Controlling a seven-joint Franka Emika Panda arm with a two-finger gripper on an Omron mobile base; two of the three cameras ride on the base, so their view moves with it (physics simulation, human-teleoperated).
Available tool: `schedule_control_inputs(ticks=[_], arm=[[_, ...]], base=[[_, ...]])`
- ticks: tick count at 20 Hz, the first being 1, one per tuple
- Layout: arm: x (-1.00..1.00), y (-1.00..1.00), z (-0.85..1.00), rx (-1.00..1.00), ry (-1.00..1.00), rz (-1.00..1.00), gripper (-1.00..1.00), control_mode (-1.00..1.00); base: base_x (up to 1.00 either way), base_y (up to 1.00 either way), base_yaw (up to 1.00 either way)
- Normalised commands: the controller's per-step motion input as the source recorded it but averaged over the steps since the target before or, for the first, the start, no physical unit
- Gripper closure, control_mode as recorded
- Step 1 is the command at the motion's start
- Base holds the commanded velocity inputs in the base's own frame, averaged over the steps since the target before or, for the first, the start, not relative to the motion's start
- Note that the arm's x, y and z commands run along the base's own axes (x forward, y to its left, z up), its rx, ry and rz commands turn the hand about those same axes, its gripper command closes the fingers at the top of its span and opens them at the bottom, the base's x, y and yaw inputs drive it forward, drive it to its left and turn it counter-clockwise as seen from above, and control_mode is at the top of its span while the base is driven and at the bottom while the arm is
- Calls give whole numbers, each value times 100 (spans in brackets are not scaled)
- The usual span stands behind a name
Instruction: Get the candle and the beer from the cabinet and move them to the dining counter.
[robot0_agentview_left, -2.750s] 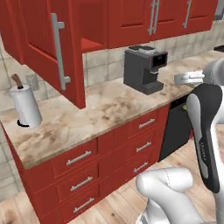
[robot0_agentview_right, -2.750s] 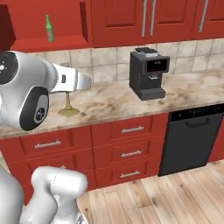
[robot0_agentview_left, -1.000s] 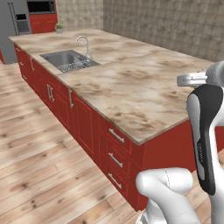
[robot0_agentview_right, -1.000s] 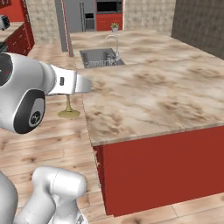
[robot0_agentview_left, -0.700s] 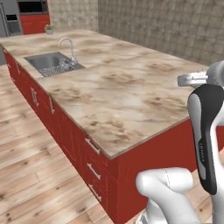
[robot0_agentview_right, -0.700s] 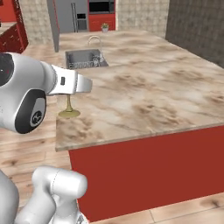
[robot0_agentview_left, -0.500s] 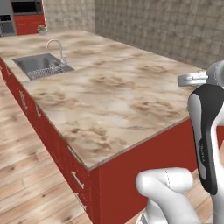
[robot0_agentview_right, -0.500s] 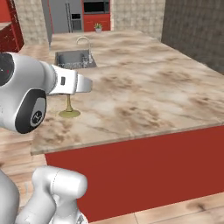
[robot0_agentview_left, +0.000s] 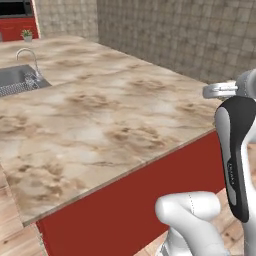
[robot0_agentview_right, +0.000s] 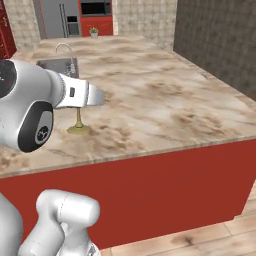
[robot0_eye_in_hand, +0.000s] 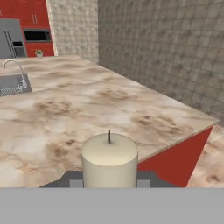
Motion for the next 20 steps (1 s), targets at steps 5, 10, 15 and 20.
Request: schedule_control_inputs(ticks=[5, 10, 15, 20], arm=[[0, 0, 0, 0, 0, 0, 100, 100], [0, 0, 0, 0, 0, 0, 100, 100], [0, 0, 0, 0, 0, 0, 100, 100], [0, 0, 0, 0, 0, 0, 100, 100]], base=[[0, -100, 0], [4, -100, 0], [23, -100, 3], [31, -100, 9]])
